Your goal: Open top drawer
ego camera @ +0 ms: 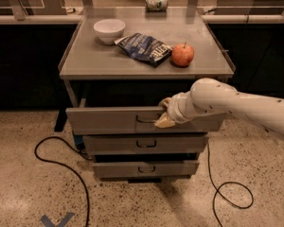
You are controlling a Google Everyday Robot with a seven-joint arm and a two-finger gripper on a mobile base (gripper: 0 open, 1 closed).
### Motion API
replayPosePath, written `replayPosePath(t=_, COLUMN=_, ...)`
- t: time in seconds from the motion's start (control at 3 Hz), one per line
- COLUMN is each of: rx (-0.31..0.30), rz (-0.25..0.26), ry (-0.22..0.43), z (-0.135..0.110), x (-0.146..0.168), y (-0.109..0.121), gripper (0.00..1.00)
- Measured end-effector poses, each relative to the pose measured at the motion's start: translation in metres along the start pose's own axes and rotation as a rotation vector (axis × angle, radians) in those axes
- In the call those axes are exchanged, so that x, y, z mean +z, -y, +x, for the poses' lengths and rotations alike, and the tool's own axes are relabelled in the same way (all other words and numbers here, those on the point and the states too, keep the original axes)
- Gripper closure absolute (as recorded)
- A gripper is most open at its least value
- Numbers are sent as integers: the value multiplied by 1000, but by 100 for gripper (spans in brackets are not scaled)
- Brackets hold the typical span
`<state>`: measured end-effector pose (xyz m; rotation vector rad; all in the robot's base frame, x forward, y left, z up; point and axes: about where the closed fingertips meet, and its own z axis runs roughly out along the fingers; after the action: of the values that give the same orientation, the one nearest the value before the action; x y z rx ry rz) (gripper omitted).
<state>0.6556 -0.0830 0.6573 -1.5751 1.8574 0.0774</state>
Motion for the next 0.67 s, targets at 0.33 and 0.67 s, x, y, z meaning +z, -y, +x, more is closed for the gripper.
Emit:
replayPosePath(t=0.33, rx=0, rz=0, ry=0, z=-1, x=-2, y=1, gripper=100)
replayPosePath(t=0.67, rx=-2, rz=5, ry=2, z=2, x=-5, y=-11, gripper=100)
